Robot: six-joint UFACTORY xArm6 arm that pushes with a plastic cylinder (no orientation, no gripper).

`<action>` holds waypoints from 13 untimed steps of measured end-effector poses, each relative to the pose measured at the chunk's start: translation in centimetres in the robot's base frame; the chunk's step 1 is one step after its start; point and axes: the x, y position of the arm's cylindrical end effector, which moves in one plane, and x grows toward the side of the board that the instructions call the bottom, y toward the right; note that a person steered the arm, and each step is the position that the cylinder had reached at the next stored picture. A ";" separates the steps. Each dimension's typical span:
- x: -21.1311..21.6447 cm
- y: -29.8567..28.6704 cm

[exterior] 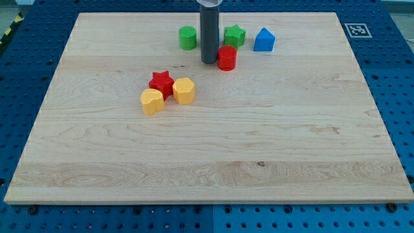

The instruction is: Bring the hexagon and red star below the red circle

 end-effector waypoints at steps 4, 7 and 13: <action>4.6 -15.5; 7.5 -10.6; 7.2 0.1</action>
